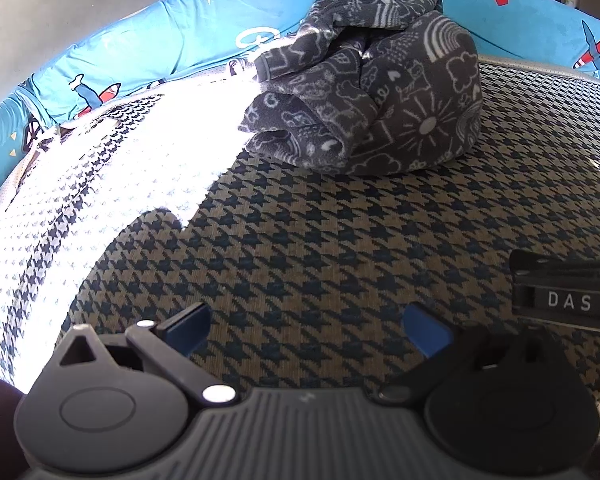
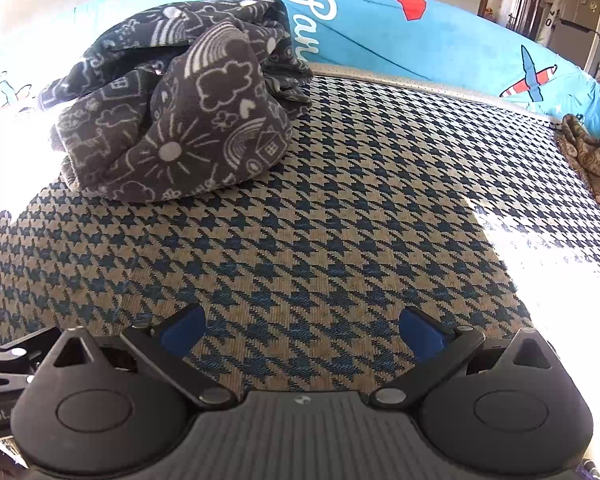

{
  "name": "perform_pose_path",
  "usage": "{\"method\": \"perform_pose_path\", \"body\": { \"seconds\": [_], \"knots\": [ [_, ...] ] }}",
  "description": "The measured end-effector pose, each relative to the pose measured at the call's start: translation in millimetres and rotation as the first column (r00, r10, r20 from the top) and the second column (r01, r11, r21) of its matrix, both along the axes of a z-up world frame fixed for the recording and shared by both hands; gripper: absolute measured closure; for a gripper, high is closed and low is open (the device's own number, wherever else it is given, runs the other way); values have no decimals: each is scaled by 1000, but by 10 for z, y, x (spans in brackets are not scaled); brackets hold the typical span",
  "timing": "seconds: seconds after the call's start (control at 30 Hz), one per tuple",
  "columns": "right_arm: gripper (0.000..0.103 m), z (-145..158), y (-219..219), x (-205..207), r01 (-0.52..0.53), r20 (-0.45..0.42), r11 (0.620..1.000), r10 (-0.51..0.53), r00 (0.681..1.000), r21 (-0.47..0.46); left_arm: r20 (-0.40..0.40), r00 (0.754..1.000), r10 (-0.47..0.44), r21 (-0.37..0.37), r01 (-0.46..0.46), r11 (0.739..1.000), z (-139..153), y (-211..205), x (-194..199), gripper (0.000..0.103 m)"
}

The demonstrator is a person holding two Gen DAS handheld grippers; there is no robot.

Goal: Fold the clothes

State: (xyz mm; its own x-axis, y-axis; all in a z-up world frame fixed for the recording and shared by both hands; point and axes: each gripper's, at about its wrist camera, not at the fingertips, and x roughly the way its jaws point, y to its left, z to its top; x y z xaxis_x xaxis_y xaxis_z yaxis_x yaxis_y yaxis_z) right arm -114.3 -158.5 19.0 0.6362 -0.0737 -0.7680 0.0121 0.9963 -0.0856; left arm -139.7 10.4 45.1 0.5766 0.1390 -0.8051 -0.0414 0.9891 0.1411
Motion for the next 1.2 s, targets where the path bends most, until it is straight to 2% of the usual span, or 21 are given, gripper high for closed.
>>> {"method": "perform_pose_path", "body": {
  "seconds": [0.17,0.6,1.2],
  "knots": [
    [0,18,-3,-39,0,-7,1000,0,1000,27,-2,1000,0,10,0,1000,29,-23,-76,0],
    [0,90,-13,-56,3,10,1000,-3,1000,16,5,999,41,8,-41,999,92,-213,-12,0],
    [0,101,-10,-60,6,6,1000,-6,1000,9,4,998,67,2,-67,998,109,-239,3,0]
  ]
}}
